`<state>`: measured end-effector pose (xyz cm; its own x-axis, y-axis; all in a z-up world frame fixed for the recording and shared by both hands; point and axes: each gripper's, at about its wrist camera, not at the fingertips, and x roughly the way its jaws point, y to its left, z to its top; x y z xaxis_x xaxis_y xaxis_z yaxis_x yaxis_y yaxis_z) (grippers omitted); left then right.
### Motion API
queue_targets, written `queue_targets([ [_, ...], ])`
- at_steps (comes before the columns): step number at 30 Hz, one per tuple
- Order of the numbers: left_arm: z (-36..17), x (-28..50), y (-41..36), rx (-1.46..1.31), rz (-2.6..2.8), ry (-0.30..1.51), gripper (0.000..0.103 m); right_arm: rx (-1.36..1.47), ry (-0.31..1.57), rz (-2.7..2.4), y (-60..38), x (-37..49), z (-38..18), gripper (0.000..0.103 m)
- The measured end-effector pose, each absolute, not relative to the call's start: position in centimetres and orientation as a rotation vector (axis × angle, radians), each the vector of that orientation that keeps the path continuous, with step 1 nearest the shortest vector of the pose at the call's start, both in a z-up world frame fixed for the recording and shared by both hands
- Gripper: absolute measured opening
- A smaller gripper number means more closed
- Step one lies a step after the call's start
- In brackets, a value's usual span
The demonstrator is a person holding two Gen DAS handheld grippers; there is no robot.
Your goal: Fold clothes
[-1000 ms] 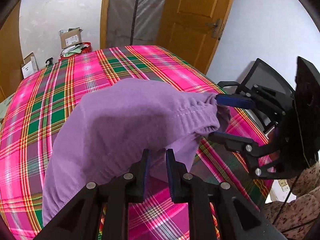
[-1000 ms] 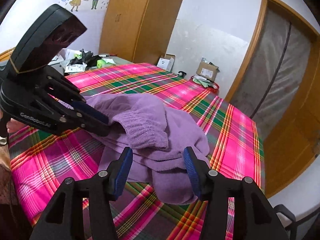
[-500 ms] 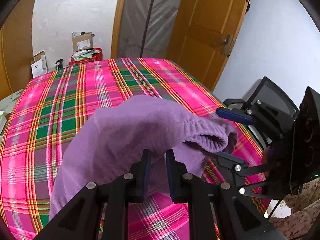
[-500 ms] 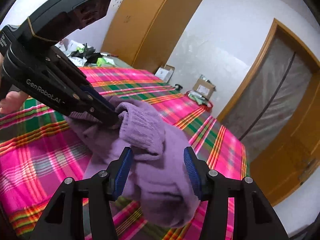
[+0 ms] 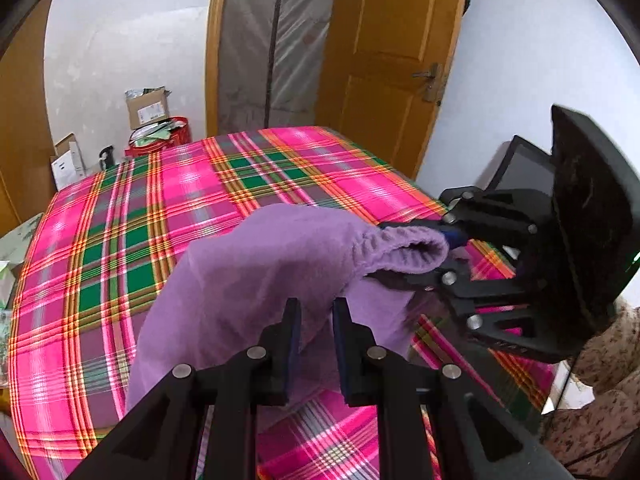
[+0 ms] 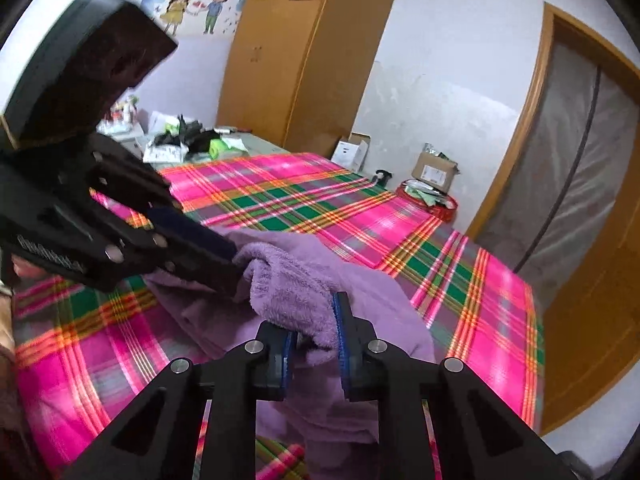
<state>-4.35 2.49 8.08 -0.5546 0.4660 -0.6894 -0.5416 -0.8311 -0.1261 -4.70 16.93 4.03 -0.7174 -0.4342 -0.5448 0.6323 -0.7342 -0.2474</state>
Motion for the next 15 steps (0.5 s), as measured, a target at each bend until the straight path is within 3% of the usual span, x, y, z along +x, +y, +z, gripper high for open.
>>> queue_targets([
  [9,8.1,-4.1,3.5,-0.983,2.367,0.221,0.016,0.659,0.381,-2.389,17.0,-6.7,5.7,0.013],
  [15,7.6,-5.6,3.0,-1.012,2.371,0.150,0.017,0.651,0.398,-2.355,16.1,-6.4,6.1,0.013],
])
